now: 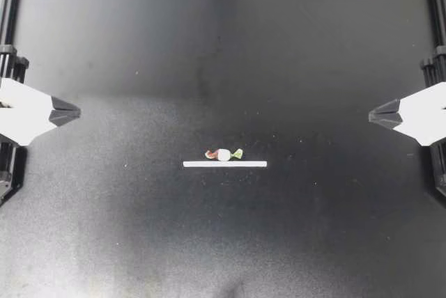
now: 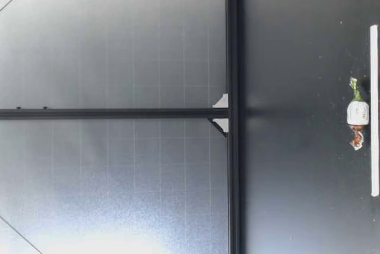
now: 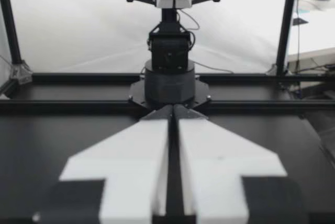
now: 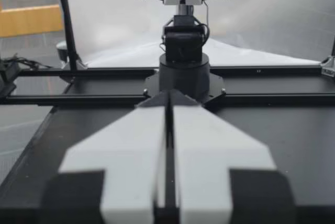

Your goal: Pick up the candy and unwrap it.

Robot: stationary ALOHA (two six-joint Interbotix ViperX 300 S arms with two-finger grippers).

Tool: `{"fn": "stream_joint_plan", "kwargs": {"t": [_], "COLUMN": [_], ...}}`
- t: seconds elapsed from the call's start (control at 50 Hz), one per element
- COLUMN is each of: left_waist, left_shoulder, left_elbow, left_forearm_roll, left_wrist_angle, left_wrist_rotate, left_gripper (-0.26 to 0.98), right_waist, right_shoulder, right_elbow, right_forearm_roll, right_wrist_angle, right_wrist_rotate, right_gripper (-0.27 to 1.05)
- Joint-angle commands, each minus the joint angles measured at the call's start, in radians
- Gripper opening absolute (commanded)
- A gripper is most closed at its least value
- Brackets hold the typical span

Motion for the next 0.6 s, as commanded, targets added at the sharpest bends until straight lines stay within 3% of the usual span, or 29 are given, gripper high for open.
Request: {"fn": "stream_joint_plan", "kwargs": {"t": [0.0,0.18,0.38,0.58], "left_waist": [-0.009,-0.011,-0.011,-0.009], "left_shoulder": [0.003,0.031,0.078,0.107], "left_elbow": [-0.012,0.041,0.074,0.069], "left_forearm_roll": [-0.003,-0.002,-0.002,-0.003], "left_wrist_angle": [-0.034,-0.103,-0.126,-0.126], "left_wrist_rotate": [0.006,0.008,0.014,0.017], "left_gripper": [-0.09,-0.10,-0.10,-0.10], "right_waist": [-0.005,-0.009,-0.046,-0.069], "right_shoulder": [0.009,0.092,0.325,0.505], "right_elbow": [-0.015,-0.055,-0.161,-0.247], "right_forearm_roll": [-0.003,-0.011,-0.011,-0.011], "right_wrist_angle": [-0.008,-0.029,0.028,0.190], "right_wrist_rotate": [-0.003,-0.008,-0.003,-0.003], "right_gripper": [-0.13,-0.13,-0.11,0.09]}}
